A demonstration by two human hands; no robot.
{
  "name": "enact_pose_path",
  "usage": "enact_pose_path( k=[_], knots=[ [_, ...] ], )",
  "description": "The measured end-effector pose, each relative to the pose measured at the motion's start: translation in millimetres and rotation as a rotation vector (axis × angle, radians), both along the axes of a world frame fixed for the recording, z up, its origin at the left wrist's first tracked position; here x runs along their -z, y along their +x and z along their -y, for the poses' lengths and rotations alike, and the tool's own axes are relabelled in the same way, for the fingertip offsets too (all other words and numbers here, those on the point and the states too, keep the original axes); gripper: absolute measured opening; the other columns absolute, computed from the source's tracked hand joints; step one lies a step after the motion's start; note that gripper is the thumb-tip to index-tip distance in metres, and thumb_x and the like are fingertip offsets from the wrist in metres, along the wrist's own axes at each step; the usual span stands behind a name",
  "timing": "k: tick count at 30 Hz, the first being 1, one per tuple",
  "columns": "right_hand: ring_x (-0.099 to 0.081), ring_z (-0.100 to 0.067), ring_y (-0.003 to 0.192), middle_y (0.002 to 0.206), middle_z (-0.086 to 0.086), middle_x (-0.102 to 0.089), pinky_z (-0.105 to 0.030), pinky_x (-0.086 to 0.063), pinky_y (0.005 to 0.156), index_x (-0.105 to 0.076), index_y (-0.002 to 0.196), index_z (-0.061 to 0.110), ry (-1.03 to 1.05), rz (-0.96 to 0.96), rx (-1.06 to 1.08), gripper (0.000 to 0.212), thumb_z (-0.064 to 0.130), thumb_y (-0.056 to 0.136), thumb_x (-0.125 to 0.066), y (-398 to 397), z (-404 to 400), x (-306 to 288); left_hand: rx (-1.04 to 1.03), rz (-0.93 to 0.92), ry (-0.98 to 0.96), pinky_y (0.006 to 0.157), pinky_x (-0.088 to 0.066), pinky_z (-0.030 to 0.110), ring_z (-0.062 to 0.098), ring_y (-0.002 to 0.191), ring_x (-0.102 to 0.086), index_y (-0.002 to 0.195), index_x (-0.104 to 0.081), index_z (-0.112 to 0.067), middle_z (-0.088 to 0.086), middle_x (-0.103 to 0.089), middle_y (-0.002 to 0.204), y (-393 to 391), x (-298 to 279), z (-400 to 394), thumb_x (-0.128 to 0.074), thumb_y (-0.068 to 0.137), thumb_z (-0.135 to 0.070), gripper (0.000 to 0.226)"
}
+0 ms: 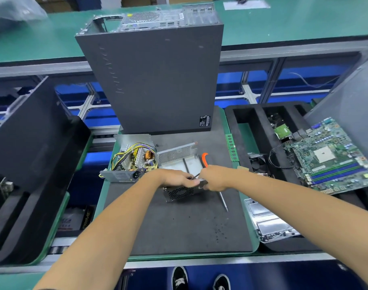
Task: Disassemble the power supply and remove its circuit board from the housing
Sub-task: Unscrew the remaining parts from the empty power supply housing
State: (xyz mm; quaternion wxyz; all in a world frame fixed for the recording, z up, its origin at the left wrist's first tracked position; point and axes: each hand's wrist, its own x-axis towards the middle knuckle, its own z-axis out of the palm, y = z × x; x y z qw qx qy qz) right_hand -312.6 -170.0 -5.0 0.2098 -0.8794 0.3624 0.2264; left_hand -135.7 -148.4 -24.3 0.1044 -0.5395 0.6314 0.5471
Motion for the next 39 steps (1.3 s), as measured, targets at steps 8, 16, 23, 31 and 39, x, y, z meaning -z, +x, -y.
enact_pose_path(
  k=[8, 16, 23, 31, 39],
  knots=[
    [-0.053, -0.029, 0.081, 0.092, -0.013, -0.055, -0.031, -0.038, 0.066, -0.058, 0.096, 0.003, -0.020, -0.012, 0.014, 0.016, 0.018, 0.097, -0.054, 0, 0, 8, -0.047, -0.099, -0.004, 0.100, -0.037, 0.030, 0.007, 0.103, -0.053, 0.103, -0.060, -0.031, -0.013, -0.061, 0.110, -4, 1, 3, -0.020, 0.097, -0.059, 0.049],
    [-0.047, -0.024, 0.060, 0.067, -0.002, -0.040, -0.031, -0.038, 0.057, -0.042, 0.070, 0.011, -0.061, 0.004, 0.047, 0.028, 0.016, 0.094, -0.055, -2, 0, 22, -0.003, -0.034, -0.161, 0.081, -0.035, 0.035, 0.014, 0.078, -0.039, 0.077, -0.044, -0.022, -0.006, -0.045, 0.081, -4, 11, 4, -0.029, 0.080, -0.074, 0.054],
    [-0.045, -0.020, 0.055, 0.065, -0.001, -0.041, -0.030, -0.040, 0.055, -0.037, 0.062, 0.016, -0.061, 0.023, 0.073, 0.035, 0.013, 0.091, -0.058, -2, 3, 28, -0.016, -0.123, -0.113, 0.087, -0.036, 0.034, 0.016, 0.087, -0.045, 0.095, -0.056, -0.008, 0.004, -0.055, 0.093, -6, 10, 9, -0.036, 0.080, -0.070, 0.066],
    [-0.039, -0.015, 0.054, 0.063, -0.003, -0.039, -0.029, -0.025, 0.044, -0.035, 0.063, 0.016, -0.076, 0.018, 0.011, 0.036, 0.011, 0.091, -0.056, -5, 6, 29, -0.150, -0.293, 0.029, 0.040, -0.022, 0.017, 0.006, 0.044, -0.026, 0.059, -0.041, -0.024, -0.009, -0.031, 0.054, 6, 11, 8, -0.054, 0.095, -0.032, 0.039],
    [-0.041, -0.021, 0.065, 0.067, -0.001, -0.038, -0.029, -0.024, 0.046, -0.035, 0.061, 0.015, -0.075, 0.010, -0.002, 0.037, 0.012, 0.091, -0.057, -5, 6, 25, -0.082, -0.223, -0.204, 0.053, -0.025, 0.024, 0.012, 0.058, -0.031, 0.071, -0.055, -0.010, 0.004, -0.039, 0.065, -2, -1, 10, -0.055, 0.091, -0.010, 0.021]
  ],
)
